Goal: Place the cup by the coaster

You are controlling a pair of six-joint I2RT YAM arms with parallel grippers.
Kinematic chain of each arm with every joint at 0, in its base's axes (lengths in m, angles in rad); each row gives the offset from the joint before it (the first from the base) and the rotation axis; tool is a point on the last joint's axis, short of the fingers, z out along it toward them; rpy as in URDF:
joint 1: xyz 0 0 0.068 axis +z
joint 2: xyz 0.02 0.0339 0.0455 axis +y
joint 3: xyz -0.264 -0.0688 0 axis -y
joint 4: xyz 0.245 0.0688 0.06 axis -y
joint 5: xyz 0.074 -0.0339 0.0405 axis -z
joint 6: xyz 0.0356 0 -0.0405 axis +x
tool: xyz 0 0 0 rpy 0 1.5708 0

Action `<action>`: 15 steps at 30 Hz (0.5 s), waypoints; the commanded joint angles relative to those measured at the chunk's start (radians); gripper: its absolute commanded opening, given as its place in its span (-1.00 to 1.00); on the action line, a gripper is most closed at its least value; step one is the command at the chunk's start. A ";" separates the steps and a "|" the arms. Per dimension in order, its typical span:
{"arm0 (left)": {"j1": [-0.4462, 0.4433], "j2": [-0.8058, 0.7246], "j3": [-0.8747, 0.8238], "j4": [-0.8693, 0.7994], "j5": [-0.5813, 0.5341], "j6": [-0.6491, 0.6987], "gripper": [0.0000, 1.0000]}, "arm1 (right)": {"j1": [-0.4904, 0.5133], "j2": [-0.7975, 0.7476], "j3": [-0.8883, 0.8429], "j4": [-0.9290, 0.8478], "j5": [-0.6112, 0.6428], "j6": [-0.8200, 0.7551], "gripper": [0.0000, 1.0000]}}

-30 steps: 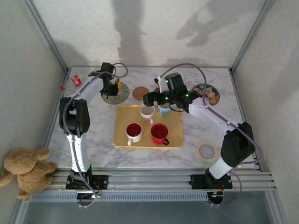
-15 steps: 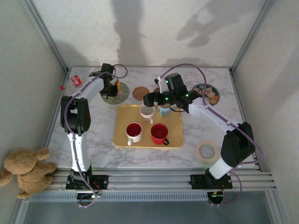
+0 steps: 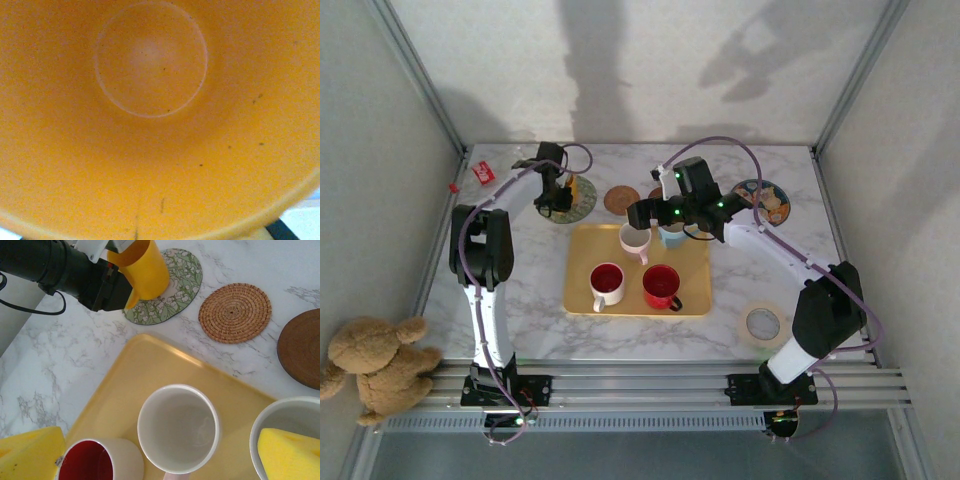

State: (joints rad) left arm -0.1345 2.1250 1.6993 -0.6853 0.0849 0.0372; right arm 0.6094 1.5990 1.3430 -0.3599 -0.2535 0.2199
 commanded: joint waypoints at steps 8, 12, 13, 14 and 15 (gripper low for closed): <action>0.011 -0.005 -0.015 0.044 0.000 -0.026 -0.65 | 0.010 0.002 -0.008 -0.004 0.017 -0.020 0.99; 0.010 -0.013 -0.034 0.047 0.004 -0.033 -0.57 | 0.010 0.000 -0.008 -0.004 0.017 -0.020 0.98; 0.011 -0.015 -0.038 0.047 0.004 -0.033 -0.57 | 0.011 -0.001 -0.010 -0.002 0.017 -0.019 0.99; 0.010 -0.018 -0.043 0.046 0.003 -0.034 -0.56 | 0.010 -0.001 -0.011 -0.001 0.017 -0.017 0.99; 0.010 -0.022 -0.049 0.046 0.002 -0.035 -0.51 | 0.010 -0.002 -0.013 0.000 0.017 -0.016 0.99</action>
State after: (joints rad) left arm -0.1333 2.1250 1.6752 -0.6579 0.0853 0.0212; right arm 0.6094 1.5990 1.3411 -0.3599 -0.2535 0.2199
